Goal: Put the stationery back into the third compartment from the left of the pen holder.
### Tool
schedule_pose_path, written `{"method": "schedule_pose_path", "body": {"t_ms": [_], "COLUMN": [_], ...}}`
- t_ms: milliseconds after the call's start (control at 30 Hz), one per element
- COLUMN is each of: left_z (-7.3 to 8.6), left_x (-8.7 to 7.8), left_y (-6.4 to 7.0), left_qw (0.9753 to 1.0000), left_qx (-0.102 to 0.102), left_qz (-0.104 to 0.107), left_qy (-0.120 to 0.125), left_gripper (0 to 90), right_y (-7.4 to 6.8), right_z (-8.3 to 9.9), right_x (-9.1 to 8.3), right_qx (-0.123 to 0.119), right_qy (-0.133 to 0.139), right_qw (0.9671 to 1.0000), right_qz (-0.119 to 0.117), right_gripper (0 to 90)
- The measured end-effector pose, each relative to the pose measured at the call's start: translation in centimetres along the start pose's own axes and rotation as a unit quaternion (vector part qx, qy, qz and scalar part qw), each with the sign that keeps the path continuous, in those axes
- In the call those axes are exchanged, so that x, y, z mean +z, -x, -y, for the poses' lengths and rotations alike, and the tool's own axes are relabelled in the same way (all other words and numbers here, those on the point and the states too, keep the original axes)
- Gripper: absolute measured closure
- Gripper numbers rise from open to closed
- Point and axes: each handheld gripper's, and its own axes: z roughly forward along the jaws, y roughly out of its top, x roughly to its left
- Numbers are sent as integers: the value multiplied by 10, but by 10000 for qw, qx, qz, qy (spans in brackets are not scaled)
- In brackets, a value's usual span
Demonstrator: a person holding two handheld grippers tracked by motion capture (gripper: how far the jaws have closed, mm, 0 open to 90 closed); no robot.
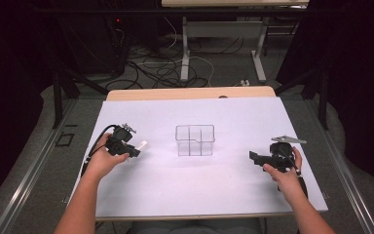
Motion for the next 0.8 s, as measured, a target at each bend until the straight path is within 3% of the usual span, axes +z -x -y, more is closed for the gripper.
{"method": "schedule_pose_path", "body": {"t_ms": [233,433,633,733,800], "left_z": [-2,-4,-6,-8,-10], "left_x": [-7,-11,-11,-12,-13], "left_y": [12,25,42,49,53], "left_qw": [9998,9995,9984,9981,9981], "left_qx": [-145,-210,-305,-207,-38], "left_qz": [136,230,480,571,615], "left_qy": [46,57,50,86,52], "left_gripper": [686,686,686,686,686], "right_y": [-3,-8,-14,-18,-21], "right_z": [-1,-4,-7,-9,-11], "right_x": [-1,-4,-11,-16,-20], "right_qx": [-251,-550,-1006,-1224,-1383], "right_qy": [9,179,374,547,679], "right_qw": [9997,9983,9939,9906,9875], "right_qz": [49,110,246,274,323], "right_gripper": [145,170,248,303,342]}}
